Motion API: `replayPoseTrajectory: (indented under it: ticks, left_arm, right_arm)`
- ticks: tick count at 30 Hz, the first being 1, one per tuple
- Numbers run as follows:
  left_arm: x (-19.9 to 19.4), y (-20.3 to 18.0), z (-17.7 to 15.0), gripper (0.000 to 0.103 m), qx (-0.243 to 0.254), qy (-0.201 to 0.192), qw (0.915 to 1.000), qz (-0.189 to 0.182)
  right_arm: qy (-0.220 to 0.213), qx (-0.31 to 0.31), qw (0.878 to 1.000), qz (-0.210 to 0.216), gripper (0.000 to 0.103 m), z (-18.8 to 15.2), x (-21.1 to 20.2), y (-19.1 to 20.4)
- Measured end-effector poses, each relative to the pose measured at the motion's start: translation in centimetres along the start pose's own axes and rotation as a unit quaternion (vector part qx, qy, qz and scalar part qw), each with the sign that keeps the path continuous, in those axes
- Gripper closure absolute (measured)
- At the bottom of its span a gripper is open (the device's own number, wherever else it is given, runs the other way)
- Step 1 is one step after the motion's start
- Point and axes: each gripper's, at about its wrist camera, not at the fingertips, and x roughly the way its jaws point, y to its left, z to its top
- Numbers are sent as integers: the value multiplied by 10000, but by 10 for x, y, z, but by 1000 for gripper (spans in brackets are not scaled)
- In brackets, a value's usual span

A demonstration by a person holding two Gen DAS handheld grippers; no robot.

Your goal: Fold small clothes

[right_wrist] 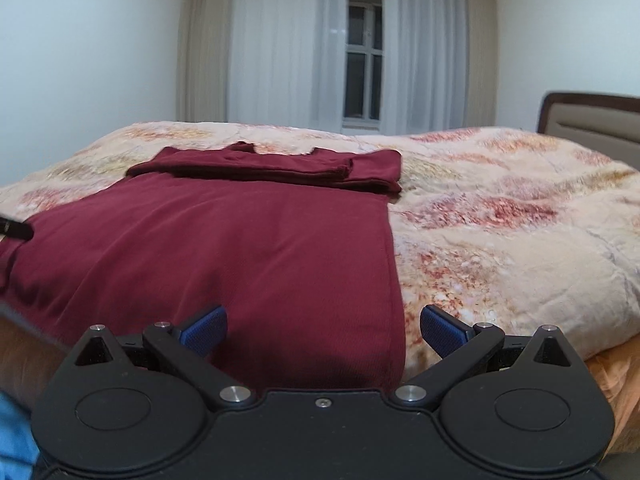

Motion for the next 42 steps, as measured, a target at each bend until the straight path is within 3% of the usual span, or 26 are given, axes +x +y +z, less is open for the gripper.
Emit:
replayPoseTrajectory:
  ticks: [6,18,24,30,33,36,38,42]
  left_arm:
    - [-19,-18,-7,0,1,93,9995,-303]
    - [-18,-51,-11,0,357,265,9972,-599]
    - [-16,-58,-11,0,389,296,9968,-632]
    - [-18,-65,-14,0,513,218,9964,-634]
    - [-24,-68,-15,0,617,77,9950,-780]
    - [-32,-70,-16,0,644,-80,9926,-1028]
    - [-37,-68,-17,0,579,-184,9908,-1213]
    - [-49,-66,-19,0,595,-389,9868,-1455]
  right_arm:
    - [-214,-1038,9943,64,1,-15,-15,20]
    - [-358,-2637,9638,144,1,-42,-11,63]
    - [-896,-3434,9337,-481,1,-61,-5,86]
    - [-1446,-3616,9171,-858,1,-66,-10,93]
    - [-1689,-3523,9173,-767,1,-64,-22,90]
    - [-1747,-3308,9259,-518,2,-56,-33,83]
    - [-1750,-3179,9311,-372,7,-49,-38,80]
    - [-1728,-2891,9416,-40,28,-31,-46,74]
